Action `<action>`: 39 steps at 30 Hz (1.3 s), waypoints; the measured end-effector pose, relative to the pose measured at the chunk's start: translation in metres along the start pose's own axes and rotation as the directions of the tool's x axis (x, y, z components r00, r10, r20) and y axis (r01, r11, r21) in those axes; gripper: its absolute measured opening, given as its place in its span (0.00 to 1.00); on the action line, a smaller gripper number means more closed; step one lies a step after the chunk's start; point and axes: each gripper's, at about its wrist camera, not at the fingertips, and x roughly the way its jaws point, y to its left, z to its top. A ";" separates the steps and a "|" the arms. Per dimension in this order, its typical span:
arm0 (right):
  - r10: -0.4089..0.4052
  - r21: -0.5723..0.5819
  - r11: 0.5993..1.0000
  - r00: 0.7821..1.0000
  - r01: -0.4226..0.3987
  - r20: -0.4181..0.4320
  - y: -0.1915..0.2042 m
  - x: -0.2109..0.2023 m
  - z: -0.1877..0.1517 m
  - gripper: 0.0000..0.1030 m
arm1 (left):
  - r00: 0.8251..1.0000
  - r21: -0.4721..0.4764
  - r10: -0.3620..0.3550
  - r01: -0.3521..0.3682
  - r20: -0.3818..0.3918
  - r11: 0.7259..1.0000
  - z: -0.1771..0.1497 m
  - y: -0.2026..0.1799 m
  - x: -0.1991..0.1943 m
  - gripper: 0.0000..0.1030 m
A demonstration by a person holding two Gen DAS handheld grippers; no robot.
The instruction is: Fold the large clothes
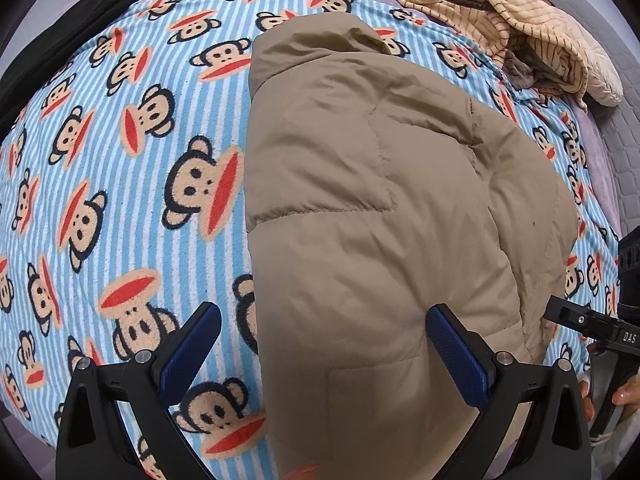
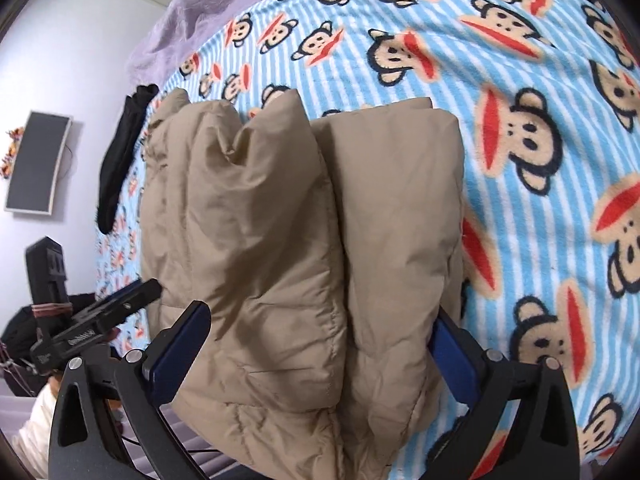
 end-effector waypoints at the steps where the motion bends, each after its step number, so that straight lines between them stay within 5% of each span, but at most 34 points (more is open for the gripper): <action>1: -0.020 0.002 1.000 1.000 0.021 -0.010 -0.002 0.004 0.001 1.00 | 1.000 0.003 -0.003 0.003 -0.001 1.000 0.001 0.000 0.000 1.00; 7: -0.061 0.025 0.998 0.996 0.063 -0.058 -0.021 0.014 0.011 1.00 | 1.000 0.012 -0.006 0.006 -0.007 1.000 0.003 0.001 0.004 1.00; 17: -0.004 0.012 1.000 0.994 0.005 -0.113 -0.019 0.032 0.019 1.00 | 0.999 0.020 -0.036 0.036 -0.017 0.999 0.010 0.003 0.011 1.00; 23: 0.009 0.025 1.000 0.992 -0.006 -0.127 -0.025 0.040 0.026 1.00 | 0.991 0.002 -0.130 0.130 -0.018 0.992 0.022 0.018 0.016 1.00; 28: 0.038 0.041 0.999 0.991 -0.033 -0.131 -0.035 0.043 0.028 1.00 | 0.965 -0.059 -0.258 0.255 -0.047 0.965 0.031 0.038 0.037 1.00; 33: 0.091 0.068 0.994 0.984 -0.081 -0.152 -0.045 0.051 0.031 1.00 | 0.915 -0.141 -0.396 0.383 -0.081 0.913 0.032 0.044 0.065 1.00; 39: 0.158 0.062 0.987 0.974 -0.150 -0.160 -0.042 0.063 0.040 1.00 | 0.886 -0.196 -0.454 0.431 -0.094 0.881 0.031 0.035 0.088 1.00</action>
